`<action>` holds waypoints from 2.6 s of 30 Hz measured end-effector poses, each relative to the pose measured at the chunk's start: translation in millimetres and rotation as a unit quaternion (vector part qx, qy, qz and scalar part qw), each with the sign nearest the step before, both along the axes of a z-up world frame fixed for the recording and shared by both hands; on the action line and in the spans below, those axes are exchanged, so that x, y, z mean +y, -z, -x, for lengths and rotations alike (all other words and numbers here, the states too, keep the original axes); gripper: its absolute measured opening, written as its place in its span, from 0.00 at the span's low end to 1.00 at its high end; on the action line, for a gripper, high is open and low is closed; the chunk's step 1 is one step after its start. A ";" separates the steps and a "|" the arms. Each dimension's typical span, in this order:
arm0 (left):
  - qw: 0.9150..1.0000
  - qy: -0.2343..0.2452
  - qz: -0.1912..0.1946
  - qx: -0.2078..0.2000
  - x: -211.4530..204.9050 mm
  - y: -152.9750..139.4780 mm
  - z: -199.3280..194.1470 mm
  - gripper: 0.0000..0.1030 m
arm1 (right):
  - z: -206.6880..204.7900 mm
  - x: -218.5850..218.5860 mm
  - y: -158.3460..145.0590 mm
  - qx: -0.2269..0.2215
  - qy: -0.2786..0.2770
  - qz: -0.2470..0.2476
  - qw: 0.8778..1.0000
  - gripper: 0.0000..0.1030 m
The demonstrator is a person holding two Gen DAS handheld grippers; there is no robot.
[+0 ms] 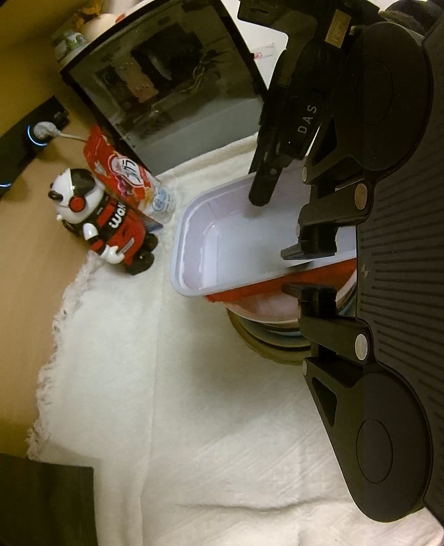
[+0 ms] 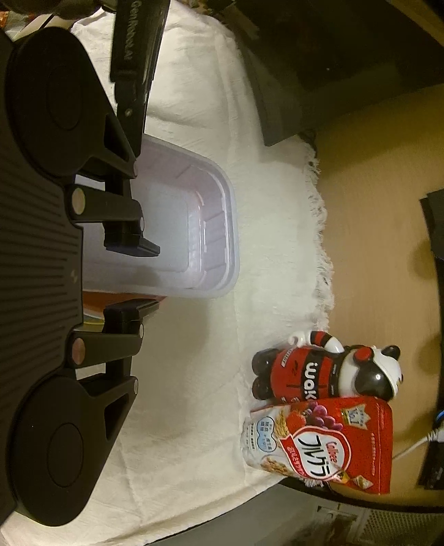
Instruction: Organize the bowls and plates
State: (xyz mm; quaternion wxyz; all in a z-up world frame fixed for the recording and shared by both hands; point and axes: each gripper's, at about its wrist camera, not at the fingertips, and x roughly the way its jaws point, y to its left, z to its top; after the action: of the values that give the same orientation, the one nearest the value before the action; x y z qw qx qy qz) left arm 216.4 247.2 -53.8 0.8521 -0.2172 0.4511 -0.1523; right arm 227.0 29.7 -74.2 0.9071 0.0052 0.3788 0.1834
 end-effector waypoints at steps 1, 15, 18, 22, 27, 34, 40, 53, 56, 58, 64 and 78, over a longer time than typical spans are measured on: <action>1.000 -0.005 -0.004 0.000 -0.6 -0.8 2.8 0.15 | 2.1 -2.9 -0.2 -0.002 -0.001 -0.005 1.000 0.26; 0.985 -0.113 -0.056 -0.118 -32.4 -31.2 118.0 0.15 | 78.1 -76.4 -15.0 -0.061 0.016 -0.076 0.995 0.32; 0.977 -0.116 -0.095 -0.154 -61.9 -27.0 163.8 0.14 | 108.6 -90.4 -9.0 -0.071 0.007 -0.080 0.994 0.36; 0.965 -0.124 -0.104 -0.209 -99.9 -16.4 230.6 0.14 | 159.8 -105.9 9.7 -0.080 -0.009 -0.083 0.993 0.45; 0.970 -0.126 -0.078 -0.194 -131.1 -3.0 266.4 0.14 | 223.7 -122.2 36.2 -0.066 -0.043 -0.073 0.994 0.50; 0.955 -0.149 -0.182 -0.182 -169.9 -4.8 291.4 0.14 | 262.6 -131.7 36.2 -0.060 -0.056 -0.038 0.996 0.50; 0.961 -0.138 -0.183 -0.157 -180.8 -4.7 293.3 0.14 | 274.2 -140.6 21.7 -0.075 -0.051 -0.042 0.995 0.52; 0.962 -0.136 -0.193 -0.138 -188.6 -2.3 300.9 0.14 | 278.8 -141.1 25.5 -0.060 -0.061 -0.039 0.996 0.53; 0.963 -0.136 -0.192 -0.134 -189.0 -1.3 300.5 0.14 | 278.3 -141.9 27.5 -0.055 -0.061 -0.039 0.996 0.53; 0.963 -0.135 -0.192 -0.134 -189.0 -1.5 299.7 0.14 | 278.0 -141.9 29.0 -0.051 -0.063 -0.039 0.996 0.53; 0.963 -0.132 -0.192 -0.131 -190.3 -1.1 298.0 0.14 | 278.7 -143.0 29.2 -0.052 -0.063 -0.038 0.996 0.53; 0.964 -0.131 -0.192 -0.130 -190.2 -0.4 296.6 0.14 | 277.9 -143.2 29.1 -0.051 -0.061 -0.040 0.996 0.53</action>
State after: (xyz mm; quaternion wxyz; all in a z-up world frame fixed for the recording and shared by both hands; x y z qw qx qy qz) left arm -80.2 57.0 -53.3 0.9416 -0.0853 0.3249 0.0229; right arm -50.9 -113.5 -103.3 0.9113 0.0087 0.3244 0.2534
